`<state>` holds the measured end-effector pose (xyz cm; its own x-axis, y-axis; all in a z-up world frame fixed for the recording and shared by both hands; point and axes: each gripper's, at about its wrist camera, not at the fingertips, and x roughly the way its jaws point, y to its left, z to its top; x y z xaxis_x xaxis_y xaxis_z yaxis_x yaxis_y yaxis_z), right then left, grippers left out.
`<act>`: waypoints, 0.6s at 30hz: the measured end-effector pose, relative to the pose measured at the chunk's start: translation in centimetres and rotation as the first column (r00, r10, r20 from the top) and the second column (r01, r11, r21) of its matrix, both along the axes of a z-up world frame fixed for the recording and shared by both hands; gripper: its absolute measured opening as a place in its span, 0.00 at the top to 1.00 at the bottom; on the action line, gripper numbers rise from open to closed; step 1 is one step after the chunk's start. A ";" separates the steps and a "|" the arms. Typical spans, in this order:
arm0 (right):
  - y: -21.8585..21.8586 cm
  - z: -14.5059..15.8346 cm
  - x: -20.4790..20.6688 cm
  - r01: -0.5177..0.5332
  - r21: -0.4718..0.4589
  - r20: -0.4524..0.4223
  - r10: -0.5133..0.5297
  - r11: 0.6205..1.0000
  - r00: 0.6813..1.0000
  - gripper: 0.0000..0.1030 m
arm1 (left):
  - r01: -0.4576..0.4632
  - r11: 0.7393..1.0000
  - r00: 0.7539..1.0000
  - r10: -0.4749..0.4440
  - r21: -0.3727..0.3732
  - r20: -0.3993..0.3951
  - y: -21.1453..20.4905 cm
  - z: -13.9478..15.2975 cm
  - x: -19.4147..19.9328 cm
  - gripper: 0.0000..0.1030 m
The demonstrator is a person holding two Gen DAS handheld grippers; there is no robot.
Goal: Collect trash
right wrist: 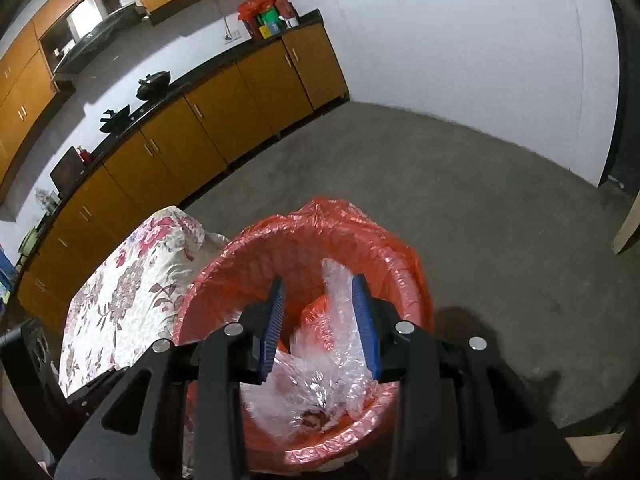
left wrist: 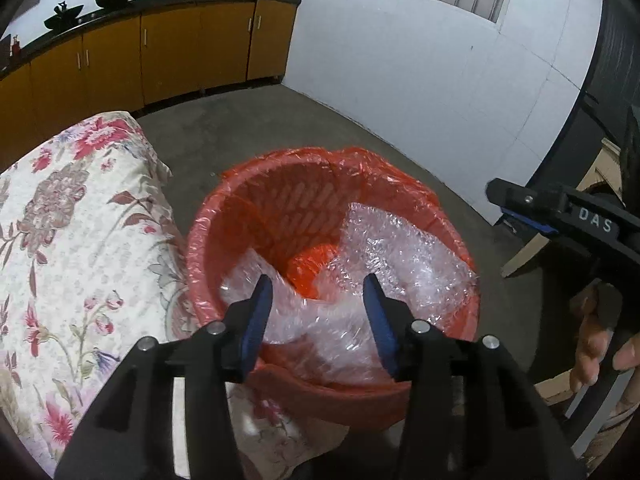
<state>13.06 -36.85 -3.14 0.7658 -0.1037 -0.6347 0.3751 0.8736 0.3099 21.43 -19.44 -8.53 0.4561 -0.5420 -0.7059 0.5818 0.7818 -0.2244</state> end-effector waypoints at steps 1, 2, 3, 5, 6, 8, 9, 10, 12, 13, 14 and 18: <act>0.1 0.3 -0.2 0.003 -0.007 0.006 -0.003 1.000 1.000 0.61 | -0.005 1.000 1.000 0.005 -0.003 0.005 0.2 0.2 0.0 0.53; 0.3 0.6 -0.4 0.005 -0.016 0.014 -0.005 1.000 1.000 0.59 | -0.009 1.000 1.000 0.009 -0.005 0.009 0.2 0.5 -0.2 0.53; 0.4 0.9 -0.7 0.005 -0.023 0.020 -0.005 1.000 1.000 0.59 | -0.015 1.000 1.000 0.015 -0.008 0.016 0.4 0.9 -0.4 0.53; 0.7 1.7 -1.2 0.001 -0.039 0.036 0.000 0.999 0.999 0.59 | -0.028 1.000 0.999 0.029 -0.014 0.035 0.8 1.8 -0.9 0.52; 1.0 2.0 -1.5 -0.002 -0.047 0.042 0.004 0.999 0.999 0.59 | -0.033 0.999 0.999 0.034 -0.017 0.042 1.0 2.2 -1.1 0.51; 1.6 2.9 -2.5 -0.009 -0.070 0.063 0.014 0.998 0.998 0.52 | -0.050 0.998 0.996 0.052 -0.029 0.067 1.8 3.2 -1.8 0.48; 2.1 3.1 -2.7 -0.010 -0.080 0.071 0.015 0.997 0.997 0.49 | -0.058 0.998 0.995 0.060 -0.033 0.079 2.1 3.8 -2.2 0.46; 2.4 3.5 -3.1 -0.011 -0.091 0.080 0.018 0.996 0.997 0.44 | -0.067 0.997 0.993 0.070 -0.039 0.093 2.6 4.4 -2.7 0.44; 3.4 4.3 -4.2 -0.015 -0.111 0.103 0.027 0.994 0.994 0.34 | -0.088 0.995 0.987 0.094 -0.049 0.131 3.7 5.7 -3.8 0.37; 3.9 4.6 -4.6 -0.015 -0.121 0.114 0.029 0.993 0.993 0.26 | -0.099 0.994 0.983 0.105 -0.050 0.150 4.0 6.2 -4.4 0.35; 4.5 5.0 -5.2 -0.014 -0.135 0.128 0.032 0.991 0.991 0.17 | -0.115 0.992 0.977 0.122 -0.050 0.176 4.6 6.8 -5.0 0.30; 6.9 6.3 -7.2 0.002 -0.223 0.178 0.039 0.975 0.983 0.03 | -0.177 0.982 0.948 0.186 -0.059 0.258 7.1 8.9 -7.6 0.10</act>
